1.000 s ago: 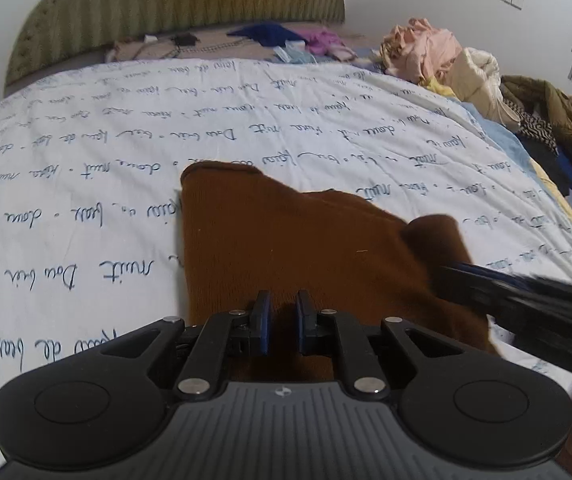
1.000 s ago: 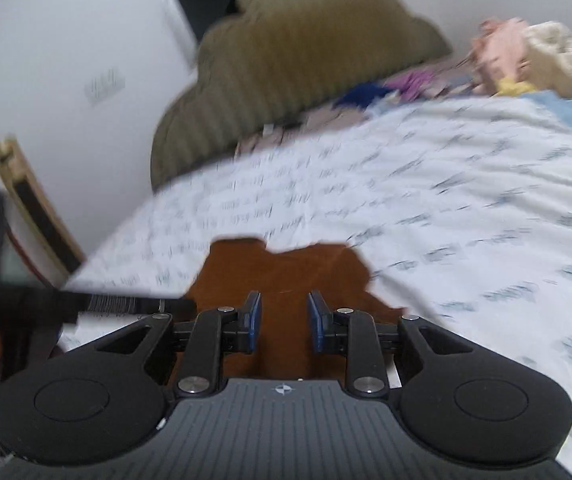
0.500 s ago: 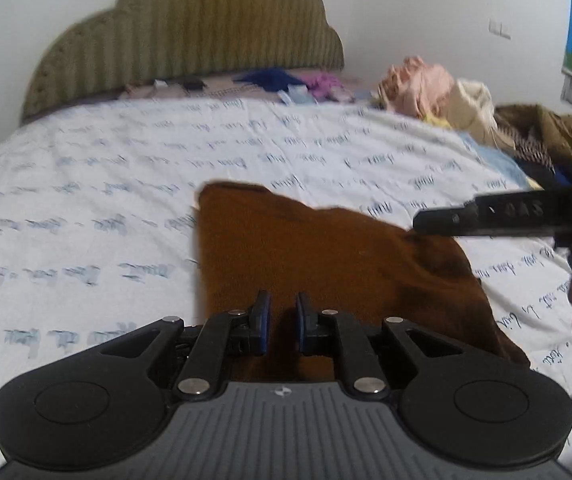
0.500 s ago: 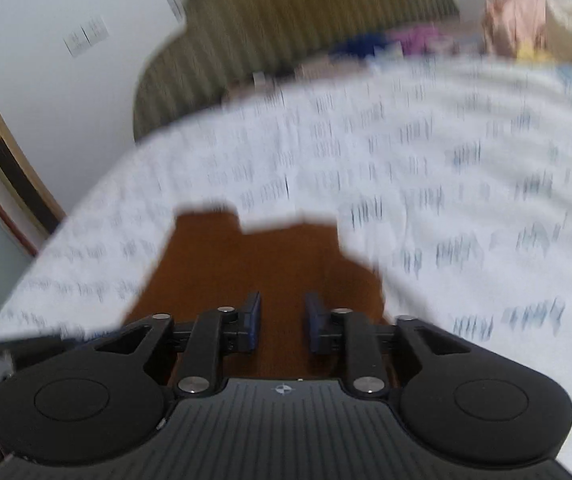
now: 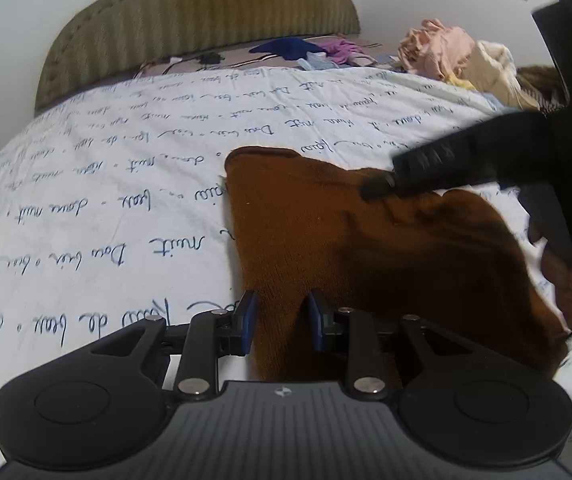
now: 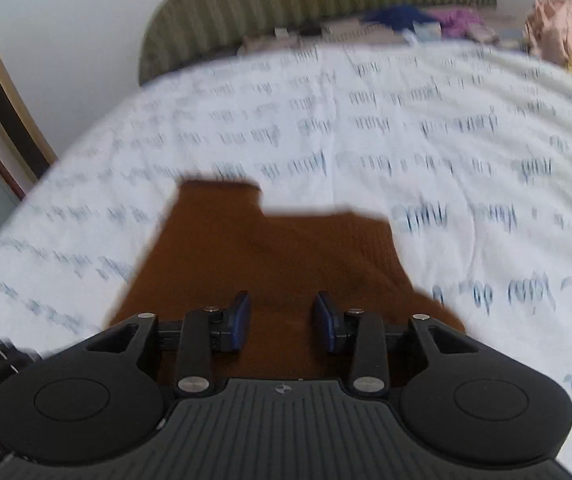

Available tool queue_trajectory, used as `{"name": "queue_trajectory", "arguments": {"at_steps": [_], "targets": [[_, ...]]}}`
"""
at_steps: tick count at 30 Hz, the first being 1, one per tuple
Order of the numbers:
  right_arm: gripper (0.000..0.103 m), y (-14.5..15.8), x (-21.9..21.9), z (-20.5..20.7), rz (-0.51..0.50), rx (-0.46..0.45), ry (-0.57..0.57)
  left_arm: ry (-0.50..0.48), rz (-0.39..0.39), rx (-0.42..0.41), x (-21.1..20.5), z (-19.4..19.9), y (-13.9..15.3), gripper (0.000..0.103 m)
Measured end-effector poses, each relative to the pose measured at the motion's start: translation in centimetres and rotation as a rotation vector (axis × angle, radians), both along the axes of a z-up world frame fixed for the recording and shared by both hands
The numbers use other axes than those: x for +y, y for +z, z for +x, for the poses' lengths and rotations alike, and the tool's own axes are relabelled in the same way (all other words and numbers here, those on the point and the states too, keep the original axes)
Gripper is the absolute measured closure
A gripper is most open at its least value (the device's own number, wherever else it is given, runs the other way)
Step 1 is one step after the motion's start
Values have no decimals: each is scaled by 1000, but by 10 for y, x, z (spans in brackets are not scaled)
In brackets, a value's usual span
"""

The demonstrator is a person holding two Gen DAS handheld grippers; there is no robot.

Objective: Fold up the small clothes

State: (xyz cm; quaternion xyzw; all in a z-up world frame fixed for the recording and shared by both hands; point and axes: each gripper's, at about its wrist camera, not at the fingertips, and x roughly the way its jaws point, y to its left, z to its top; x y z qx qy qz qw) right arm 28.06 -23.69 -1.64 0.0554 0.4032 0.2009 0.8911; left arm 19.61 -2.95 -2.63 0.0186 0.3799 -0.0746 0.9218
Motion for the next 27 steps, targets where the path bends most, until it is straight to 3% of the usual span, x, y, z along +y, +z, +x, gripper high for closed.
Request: {"name": "queue_trajectory", "arguments": {"at_steps": [5, 9, 11, 13, 16, 21, 22, 24, 27], "targets": [[60, 19, 42, 21, -24, -34, 75, 23, 29, 2, -5, -14, -2, 76], [58, -5, 78, 51, -57, 48, 104, 46, 12, 14, -2, -14, -8, 76], [55, -21, 88, 57, -86, 57, 114, 56, 8, 17, 0, -11, -8, 70], [54, -24, 93, 53, -117, 25, 133, 74, 24, 16, 1, -10, -10, 57], [53, -16, 96, 49, -158, 27, 148, 86, 2, 17, 4, -11, -10, 56], [51, 18, 61, 9, -34, -36, 116, 89, -2, 12, 5, -20, -7, 56], [50, 25, 51, -5, -39, -63, 108, 88, 0, 7, 4, -24, -6, 56], [38, 33, 27, -36, -57, -113, 84, 84, -2, 1, 2, -28, -6, 56], [35, 32, -5, -85, -101, -179, 31, 85, 18, 1, -4, -31, -14, 56]]}}
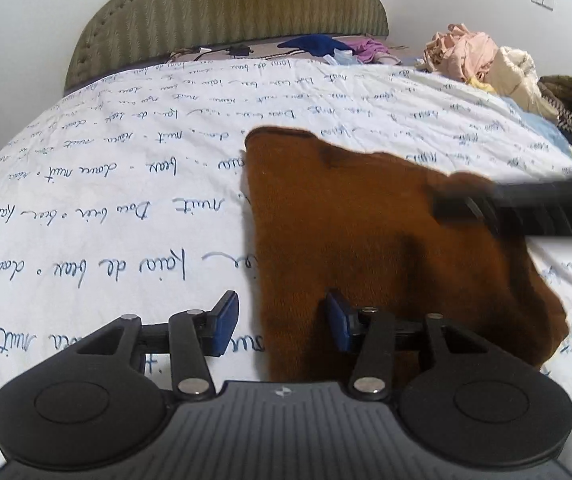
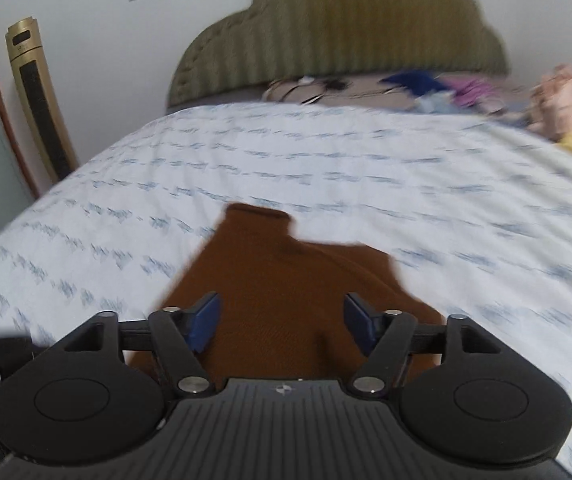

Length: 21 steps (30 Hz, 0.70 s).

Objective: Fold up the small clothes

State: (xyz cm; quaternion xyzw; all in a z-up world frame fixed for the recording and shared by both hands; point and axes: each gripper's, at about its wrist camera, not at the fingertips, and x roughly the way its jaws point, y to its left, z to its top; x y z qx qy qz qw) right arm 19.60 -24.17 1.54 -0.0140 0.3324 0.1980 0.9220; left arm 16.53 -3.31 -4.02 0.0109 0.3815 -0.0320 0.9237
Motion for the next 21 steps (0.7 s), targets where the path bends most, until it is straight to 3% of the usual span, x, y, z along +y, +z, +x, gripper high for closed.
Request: {"name": "queue_trajectory", "arguments": {"at_steps": [4, 6, 9, 11, 16, 21], "targets": [[34, -39, -22, -25, -24, 40, -52, 2, 32, -23, -8, -5, -5, 55], [34, -44, -23, -33, -17, 3, -64, 19, 3, -13, -5, -8, -3, 55], [34, -28, -27, -44, 62, -31, -100, 42, -90, 0, 12, -17, 6, 54], [34, -13, -30, -57, 103, -67, -97, 63, -104, -6, 19, -26, 12, 54], [32, 8, -39, -101, 153, -117, -99, 76, -71, -49, 26, -59, 26, 54], [26, 8, -42, -145, 189, -134, -130, 77, -49, -67, 25, -89, 34, 51]]}}
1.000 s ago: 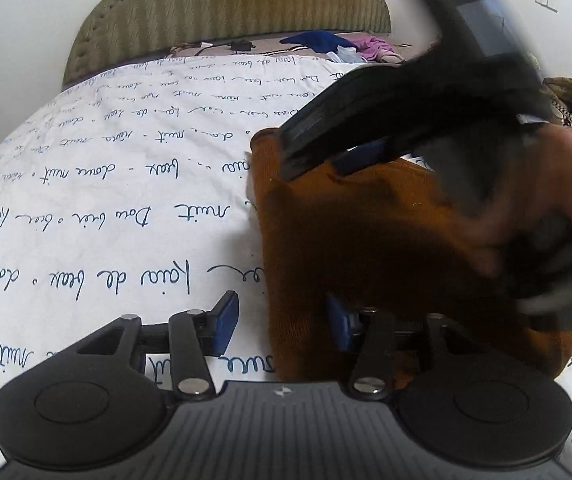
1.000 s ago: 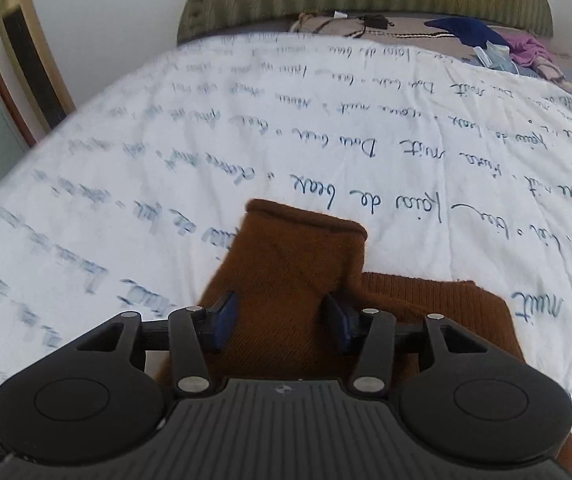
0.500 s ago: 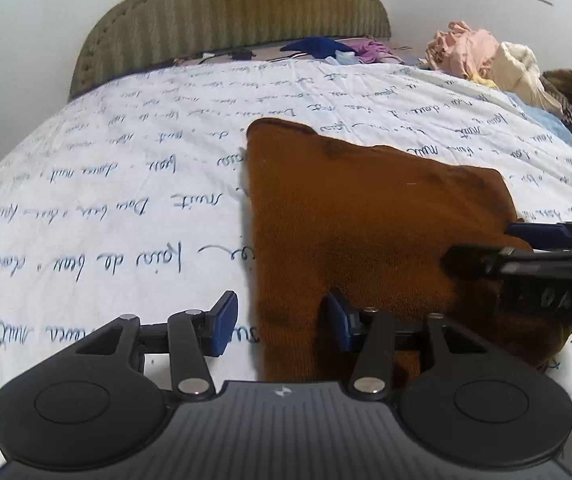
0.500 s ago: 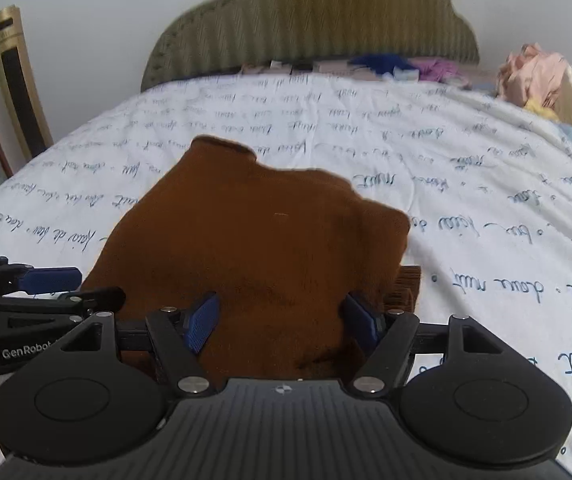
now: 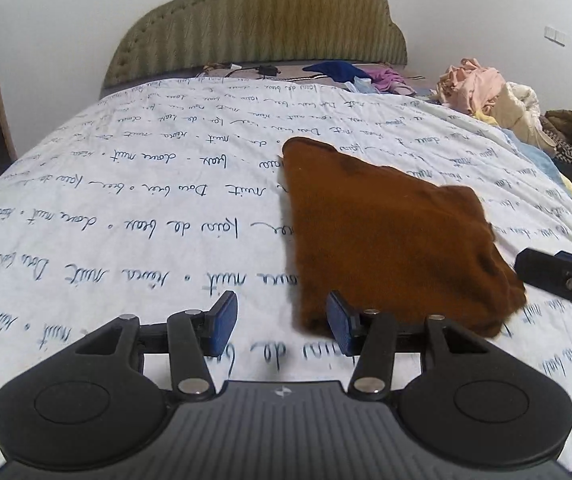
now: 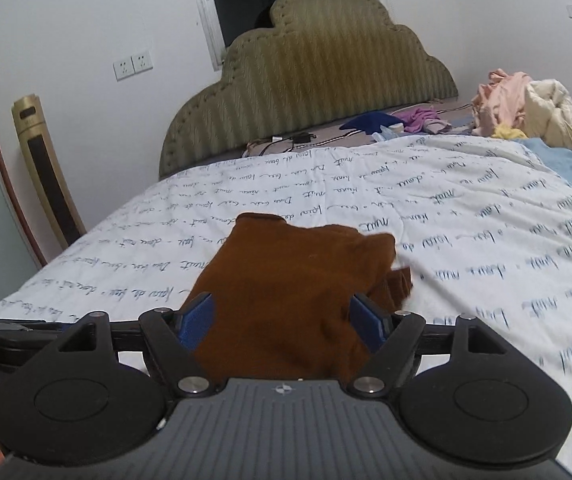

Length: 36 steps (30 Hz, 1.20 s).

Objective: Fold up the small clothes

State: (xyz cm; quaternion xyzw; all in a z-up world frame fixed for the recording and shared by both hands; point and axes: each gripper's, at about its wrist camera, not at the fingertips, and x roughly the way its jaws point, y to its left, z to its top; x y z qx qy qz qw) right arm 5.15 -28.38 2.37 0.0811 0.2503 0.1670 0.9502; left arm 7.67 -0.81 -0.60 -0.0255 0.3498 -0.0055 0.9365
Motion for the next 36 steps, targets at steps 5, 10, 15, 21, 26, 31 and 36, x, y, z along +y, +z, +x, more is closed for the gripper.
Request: {"name": "queue_trajectory", "arguments": {"at_steps": [5, 10, 15, 21, 26, 31, 36], "targets": [[18, -8, 7, -23, -23, 6, -5, 64, 67, -64, -5, -27, 6, 24], [13, -13, 17, -31, -24, 8, -20, 70, 36, -67, -2, -40, 10, 23], [4, -10, 26, -40, -48, -13, -37, 96, 25, -56, 2, -50, 9, 19], [3, -11, 27, -49, -44, -17, -51, 83, 46, -90, -1, -69, 10, 19], [2, -14, 31, -61, -50, -22, -38, 78, 22, -81, -1, -79, 7, 19], [2, -13, 31, -69, -52, -32, -40, 83, 30, -85, -1, -85, 7, 19], [2, -16, 24, -71, -48, -24, -59, 81, 37, -86, -1, -87, 8, 19]]}}
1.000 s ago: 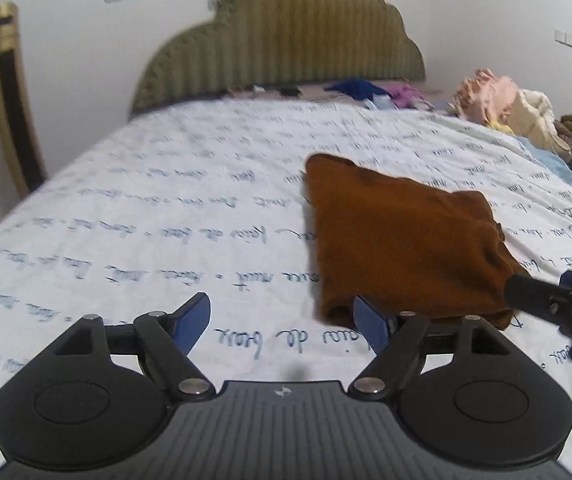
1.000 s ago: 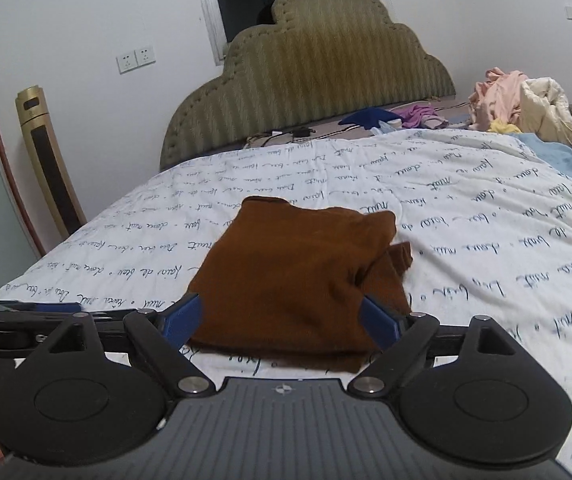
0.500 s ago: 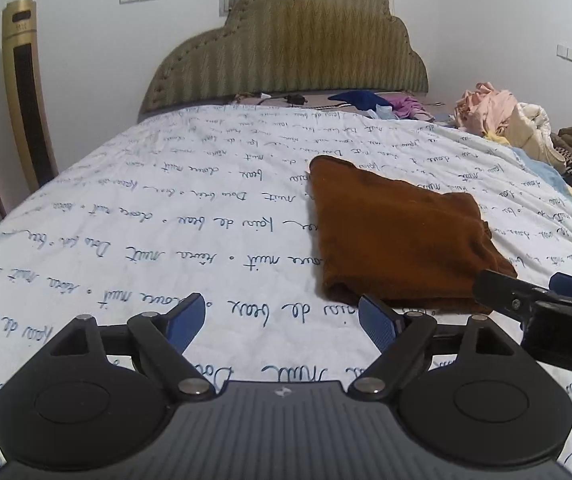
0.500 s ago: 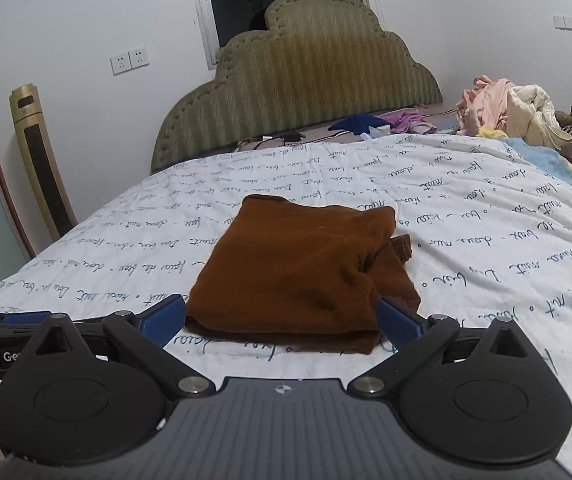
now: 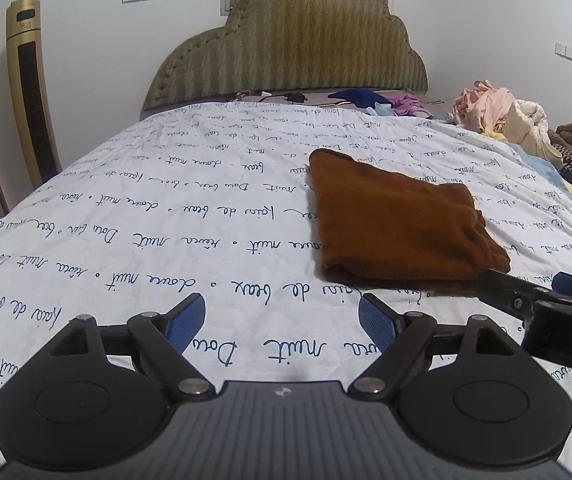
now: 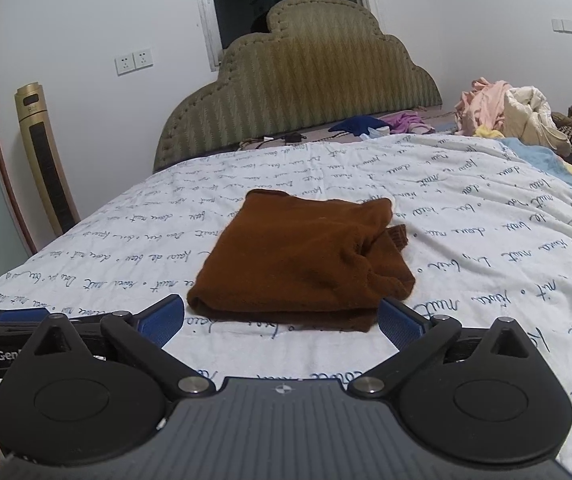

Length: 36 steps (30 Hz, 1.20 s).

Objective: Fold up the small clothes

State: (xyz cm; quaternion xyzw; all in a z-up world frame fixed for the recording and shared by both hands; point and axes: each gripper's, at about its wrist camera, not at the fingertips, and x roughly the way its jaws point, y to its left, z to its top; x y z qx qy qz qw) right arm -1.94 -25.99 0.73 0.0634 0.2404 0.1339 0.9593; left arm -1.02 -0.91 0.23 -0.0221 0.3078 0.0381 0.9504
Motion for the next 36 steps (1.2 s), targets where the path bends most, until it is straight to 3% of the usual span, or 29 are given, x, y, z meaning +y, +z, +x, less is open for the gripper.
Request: {"name": "queue_trajectory", "arguments": {"at_steps": [10, 23, 36], "targets": [[1, -1, -4, -3, -11, -2, 7, -5, -3, 2, -1, 0, 0, 19], [1, -2, -1, -2, -22, 1, 14, 2, -9, -56, 3, -4, 3, 19], [1, -2, -6, -3, -23, -5, 6, -20, -42, -44, 5, -4, 0, 19]]}}
